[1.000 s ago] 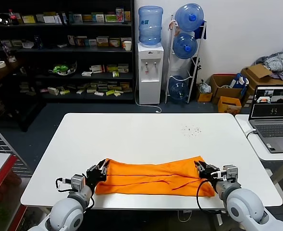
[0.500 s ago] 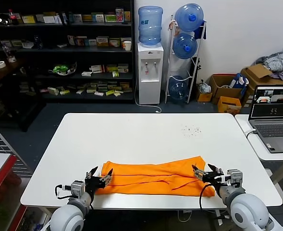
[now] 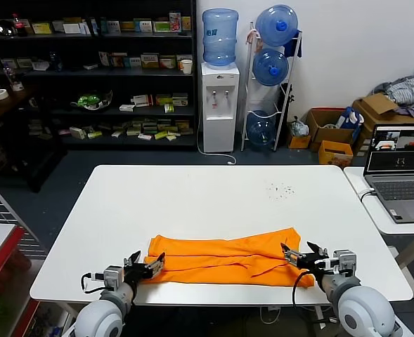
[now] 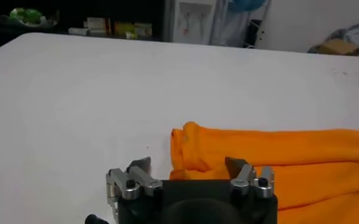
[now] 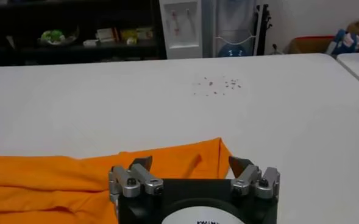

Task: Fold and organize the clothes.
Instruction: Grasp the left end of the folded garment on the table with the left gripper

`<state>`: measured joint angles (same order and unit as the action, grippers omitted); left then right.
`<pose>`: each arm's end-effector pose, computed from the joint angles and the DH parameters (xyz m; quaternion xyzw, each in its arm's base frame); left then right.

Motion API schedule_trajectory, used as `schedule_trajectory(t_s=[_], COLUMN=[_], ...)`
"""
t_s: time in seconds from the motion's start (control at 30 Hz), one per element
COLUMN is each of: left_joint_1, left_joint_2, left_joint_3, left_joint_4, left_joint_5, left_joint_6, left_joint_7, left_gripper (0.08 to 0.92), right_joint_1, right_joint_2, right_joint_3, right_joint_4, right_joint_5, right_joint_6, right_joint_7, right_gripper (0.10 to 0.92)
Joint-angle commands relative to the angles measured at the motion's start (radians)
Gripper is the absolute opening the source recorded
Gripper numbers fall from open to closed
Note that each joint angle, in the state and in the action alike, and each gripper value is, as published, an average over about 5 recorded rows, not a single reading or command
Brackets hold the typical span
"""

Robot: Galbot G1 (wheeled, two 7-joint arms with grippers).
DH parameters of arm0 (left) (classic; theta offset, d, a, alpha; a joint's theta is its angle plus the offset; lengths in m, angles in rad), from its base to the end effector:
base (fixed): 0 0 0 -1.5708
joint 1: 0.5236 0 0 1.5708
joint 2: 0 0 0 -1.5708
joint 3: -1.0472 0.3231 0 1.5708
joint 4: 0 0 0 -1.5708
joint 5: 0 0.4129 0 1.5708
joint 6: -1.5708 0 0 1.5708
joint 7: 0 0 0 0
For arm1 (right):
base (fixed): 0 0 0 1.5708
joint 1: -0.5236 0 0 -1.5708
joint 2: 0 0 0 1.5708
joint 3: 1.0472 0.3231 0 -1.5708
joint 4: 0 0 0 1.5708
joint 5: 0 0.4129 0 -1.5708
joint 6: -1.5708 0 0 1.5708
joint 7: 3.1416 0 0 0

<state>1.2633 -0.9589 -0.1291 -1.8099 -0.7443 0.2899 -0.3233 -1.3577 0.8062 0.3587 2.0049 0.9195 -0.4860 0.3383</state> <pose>0.3032 0.0032 -0.3461 -0.0751 -0.9559 0.0344 0.2820 0.3059 -0.0591 -0.2561 0.0621 -0.9493 -0.0225 0.3075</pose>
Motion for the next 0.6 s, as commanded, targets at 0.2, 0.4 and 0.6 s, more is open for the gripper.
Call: schedule_trajectory(t_s=[0.2, 0.4, 0.6], left_joint_1=[0.010, 0.011, 0.013], left_joint_2=[-0.012, -0.016, -0.016], left_joint_3=[0.006, 0.013, 0.018], left_joint_4=[0.017, 0.015, 0.002], left_joint_5=[-0.032, -0.028, -0.026], left_joint_6=[0.001, -0.002, -0.007], left_joint_7=[0.009, 0.011, 0.012], left_gripper=[0.620, 0.447, 0.273], right_joint_1=[-0.003, -0.001, 0.001], right_joint_2=[-0.003, -0.004, -0.003], right_joint_3=[0.005, 0.004, 0.005], right_joint_4=[0.001, 0.000, -0.007], right_joint_5=[0.001, 0.005, 0.008], right_joint_6=[-0.001, -0.001, 0.000], right_joint_7=[0.001, 0.002, 0.001], right_gripper=[0.823, 0.823, 0.823])
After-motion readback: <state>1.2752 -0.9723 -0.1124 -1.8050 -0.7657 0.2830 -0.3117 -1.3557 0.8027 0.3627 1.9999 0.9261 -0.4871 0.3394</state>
